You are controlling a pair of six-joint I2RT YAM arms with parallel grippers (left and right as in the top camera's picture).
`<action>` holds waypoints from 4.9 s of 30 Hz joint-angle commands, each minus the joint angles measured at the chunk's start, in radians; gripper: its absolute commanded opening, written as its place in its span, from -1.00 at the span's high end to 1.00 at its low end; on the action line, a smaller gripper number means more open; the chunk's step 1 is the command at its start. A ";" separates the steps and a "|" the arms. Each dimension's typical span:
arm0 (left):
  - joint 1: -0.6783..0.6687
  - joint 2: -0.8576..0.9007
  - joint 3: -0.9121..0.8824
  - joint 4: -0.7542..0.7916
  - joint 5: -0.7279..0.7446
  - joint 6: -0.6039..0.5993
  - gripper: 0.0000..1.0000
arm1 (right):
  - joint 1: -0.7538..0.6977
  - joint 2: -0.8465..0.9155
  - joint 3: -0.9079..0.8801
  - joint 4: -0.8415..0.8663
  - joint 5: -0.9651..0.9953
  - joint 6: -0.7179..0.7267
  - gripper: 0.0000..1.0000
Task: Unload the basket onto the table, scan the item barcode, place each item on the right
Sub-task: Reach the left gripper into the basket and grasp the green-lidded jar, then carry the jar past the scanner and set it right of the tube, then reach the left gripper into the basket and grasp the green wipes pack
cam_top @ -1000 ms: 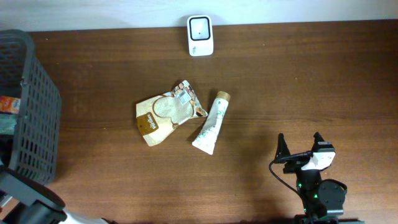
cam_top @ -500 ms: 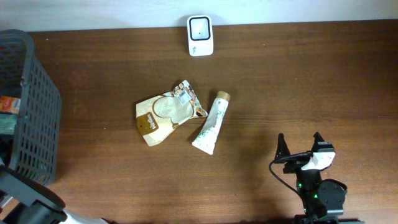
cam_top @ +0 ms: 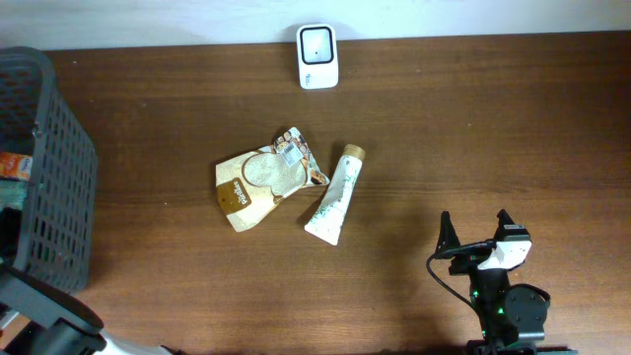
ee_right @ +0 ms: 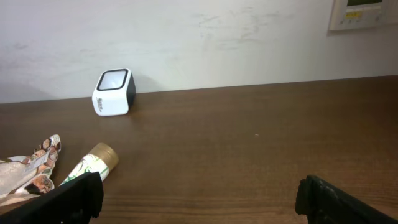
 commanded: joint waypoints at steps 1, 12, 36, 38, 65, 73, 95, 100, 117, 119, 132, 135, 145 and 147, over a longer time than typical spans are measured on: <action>0.008 -0.008 0.061 -0.008 0.051 -0.009 -0.17 | 0.008 -0.008 -0.009 0.002 -0.005 0.007 -0.97; -0.002 -0.008 0.512 -0.206 0.118 -0.008 -0.17 | 0.008 -0.007 -0.009 0.002 -0.005 0.007 -0.97; -0.927 -0.024 0.884 -0.365 0.043 0.045 -0.13 | 0.008 -0.008 -0.009 0.002 -0.005 0.007 -0.96; -1.006 0.015 0.884 -0.360 0.032 0.045 -0.15 | 0.008 -0.008 -0.009 0.002 -0.005 0.007 -0.97; -1.636 0.542 0.883 -0.126 -0.048 0.202 -0.17 | 0.008 -0.008 -0.009 0.002 -0.005 0.007 -0.97; -1.643 0.612 0.883 -0.182 0.021 0.195 -0.13 | 0.008 -0.008 -0.009 0.002 -0.005 0.007 -0.97; -1.597 0.599 1.058 -0.213 0.020 0.227 -0.91 | 0.008 -0.008 -0.009 0.002 -0.005 0.007 -0.97; -1.456 0.562 1.408 -0.385 -0.040 0.232 -0.97 | 0.008 -0.008 -0.009 0.002 -0.005 0.007 -0.97; -0.489 0.373 1.648 -0.650 -0.123 -0.096 -0.90 | 0.008 -0.008 -0.009 0.002 -0.005 0.007 -0.97; -0.407 0.373 1.604 -0.656 -0.118 -0.115 -0.90 | 0.008 -0.007 -0.009 0.002 -0.005 0.007 -0.97; -0.136 0.373 1.118 -0.565 -0.108 -0.129 -0.88 | 0.008 -0.008 -0.009 0.002 -0.005 0.007 -0.97; -0.117 0.373 0.982 -0.497 -0.108 -0.129 -0.88 | 0.008 -0.008 -0.009 0.002 -0.005 0.007 -0.97; -0.097 0.373 0.589 -0.158 -0.112 -0.074 -0.88 | 0.008 -0.008 -0.009 0.002 -0.005 0.007 -0.97; -0.097 0.373 0.547 -0.081 -0.112 -0.074 -0.90 | 0.008 -0.008 -0.009 0.002 -0.005 0.007 -0.97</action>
